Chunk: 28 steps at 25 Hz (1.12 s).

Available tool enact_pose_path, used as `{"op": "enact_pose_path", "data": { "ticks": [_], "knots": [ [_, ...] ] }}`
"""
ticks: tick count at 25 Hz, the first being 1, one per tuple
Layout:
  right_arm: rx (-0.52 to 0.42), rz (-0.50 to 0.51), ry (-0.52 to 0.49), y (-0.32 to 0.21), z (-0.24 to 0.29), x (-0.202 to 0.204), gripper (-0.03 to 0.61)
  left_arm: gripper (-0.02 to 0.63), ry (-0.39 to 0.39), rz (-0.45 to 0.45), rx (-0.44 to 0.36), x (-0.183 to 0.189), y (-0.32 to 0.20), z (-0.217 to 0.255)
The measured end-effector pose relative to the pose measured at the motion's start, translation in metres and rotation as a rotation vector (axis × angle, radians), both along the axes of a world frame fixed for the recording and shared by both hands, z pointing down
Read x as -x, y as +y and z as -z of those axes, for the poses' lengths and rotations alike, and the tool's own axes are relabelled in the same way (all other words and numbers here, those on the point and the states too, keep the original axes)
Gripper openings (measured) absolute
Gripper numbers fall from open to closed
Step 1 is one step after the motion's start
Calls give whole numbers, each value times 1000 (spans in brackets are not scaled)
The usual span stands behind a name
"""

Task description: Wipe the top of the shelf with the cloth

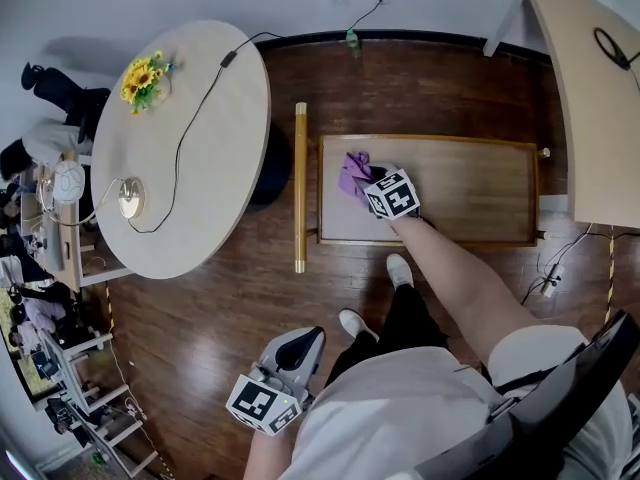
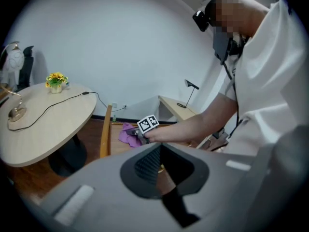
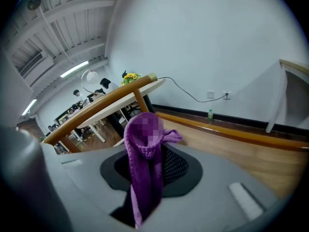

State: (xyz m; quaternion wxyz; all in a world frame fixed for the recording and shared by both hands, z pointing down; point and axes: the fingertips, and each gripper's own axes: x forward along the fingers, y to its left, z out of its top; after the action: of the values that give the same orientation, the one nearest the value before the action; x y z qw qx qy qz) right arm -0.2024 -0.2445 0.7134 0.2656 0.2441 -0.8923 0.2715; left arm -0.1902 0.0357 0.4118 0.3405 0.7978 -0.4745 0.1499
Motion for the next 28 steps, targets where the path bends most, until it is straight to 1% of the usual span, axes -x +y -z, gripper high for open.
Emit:
{"op": "enact_pose_path", "data": {
  "ticks": [5,15,20,25,28],
  "knots": [
    [1,-110,42,-18,-7,-81,95,17,26,-85,-10,-19,-18,-1],
    [-11,-335,128,-40,-10,-256,95,17,55,-262,-29,-74,-54,-4],
    [-16,-428,188,-38,-12,-342,95,17,55,-323,-31,-95,-59,-4],
    [-35,-490,261,-36,-12,-414,95,17,51,-361,-31,-110,-62,-3],
    [-50,-522,312,-37,-9,-450,95,17,47,-372,-33,-116,-62,-2]
  ]
}}
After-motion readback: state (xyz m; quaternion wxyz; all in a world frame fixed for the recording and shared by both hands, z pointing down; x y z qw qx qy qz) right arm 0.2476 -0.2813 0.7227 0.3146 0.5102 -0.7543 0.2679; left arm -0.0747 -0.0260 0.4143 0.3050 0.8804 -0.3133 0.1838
